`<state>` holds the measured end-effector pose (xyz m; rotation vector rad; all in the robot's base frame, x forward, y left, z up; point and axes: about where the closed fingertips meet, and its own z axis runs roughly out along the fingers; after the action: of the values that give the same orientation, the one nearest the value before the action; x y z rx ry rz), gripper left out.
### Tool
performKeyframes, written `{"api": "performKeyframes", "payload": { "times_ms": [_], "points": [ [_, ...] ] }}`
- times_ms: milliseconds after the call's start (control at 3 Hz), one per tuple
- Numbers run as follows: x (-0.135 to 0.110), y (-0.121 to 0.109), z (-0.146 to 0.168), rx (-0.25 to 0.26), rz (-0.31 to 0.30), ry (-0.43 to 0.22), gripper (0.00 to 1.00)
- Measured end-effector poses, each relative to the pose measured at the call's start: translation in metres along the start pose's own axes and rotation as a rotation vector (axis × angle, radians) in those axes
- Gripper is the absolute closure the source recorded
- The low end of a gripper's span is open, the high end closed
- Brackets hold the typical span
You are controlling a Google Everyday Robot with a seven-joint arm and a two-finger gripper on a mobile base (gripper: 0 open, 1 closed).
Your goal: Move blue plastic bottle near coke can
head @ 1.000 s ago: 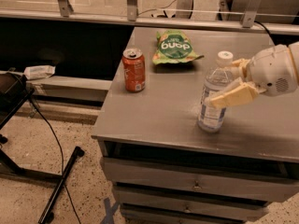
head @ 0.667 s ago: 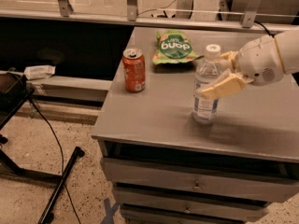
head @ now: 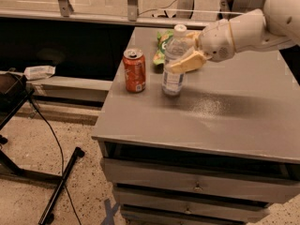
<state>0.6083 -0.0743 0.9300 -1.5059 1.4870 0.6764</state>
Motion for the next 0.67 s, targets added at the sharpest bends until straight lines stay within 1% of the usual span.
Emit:
{"api": "performKeyframes", "payload": {
  "times_ms": [333,667],
  "points": [
    [-0.0011,-0.0156,0.0138,0.014,0.005,-0.065,0.97],
    [-0.0019,-0.0142,0.0154,0.009,0.003,-0.063,0.74]
  ]
}}
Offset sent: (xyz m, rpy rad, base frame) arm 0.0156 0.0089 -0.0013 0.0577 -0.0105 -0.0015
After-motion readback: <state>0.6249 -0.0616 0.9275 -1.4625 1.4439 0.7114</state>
